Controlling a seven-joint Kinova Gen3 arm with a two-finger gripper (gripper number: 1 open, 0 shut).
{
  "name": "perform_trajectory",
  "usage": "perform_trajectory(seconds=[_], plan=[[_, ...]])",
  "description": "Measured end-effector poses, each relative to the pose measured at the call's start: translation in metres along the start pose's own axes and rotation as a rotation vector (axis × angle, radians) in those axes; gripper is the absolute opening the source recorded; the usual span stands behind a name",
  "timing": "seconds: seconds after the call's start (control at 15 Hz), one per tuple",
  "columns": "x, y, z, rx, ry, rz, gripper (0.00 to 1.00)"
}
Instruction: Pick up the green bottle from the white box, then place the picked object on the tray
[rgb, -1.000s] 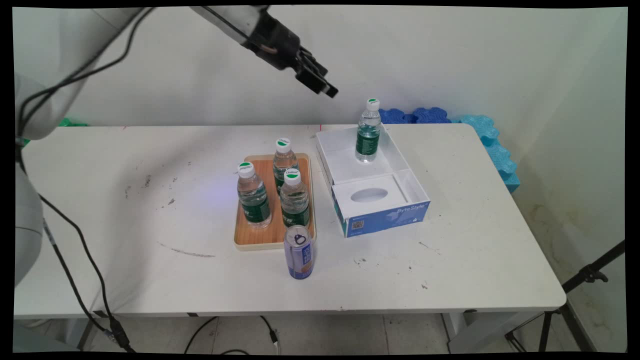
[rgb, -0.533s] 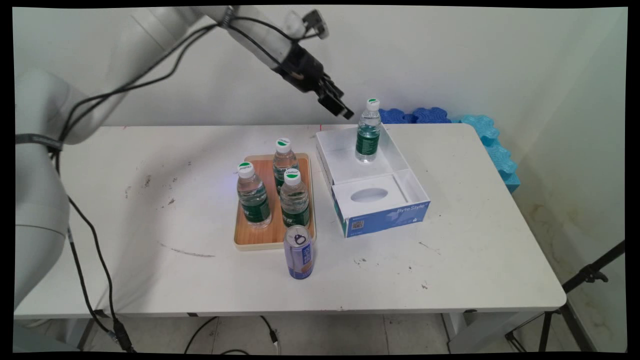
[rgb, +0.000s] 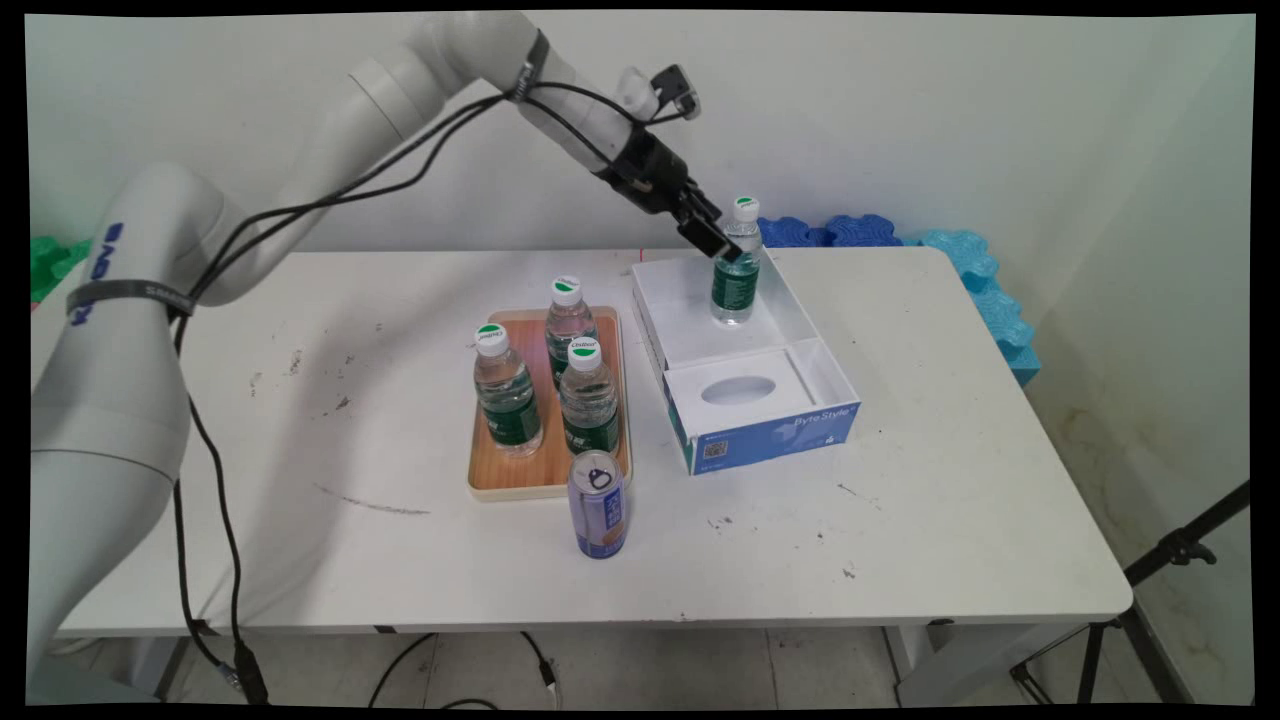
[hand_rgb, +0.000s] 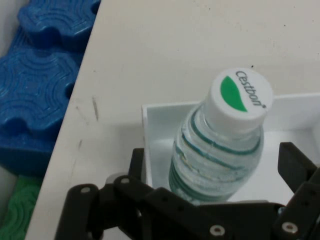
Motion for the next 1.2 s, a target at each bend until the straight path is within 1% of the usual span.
perform_trajectory(seconds=[0.2,0.6,0.67,1.0,1.2], plan=[[-0.001,-0.001,0.017,-0.013,0.008,0.004,1.0],[-0.004,-0.003,0.035,-0.024,0.015,0.009,1.0],[-0.004,-0.003,0.037,-0.026,0.017,0.011,0.0],[-0.002,-0.002,0.039,-0.026,0.031,0.035,0.0],[0.003,0.001,0.025,-0.022,0.046,0.042,0.0]])
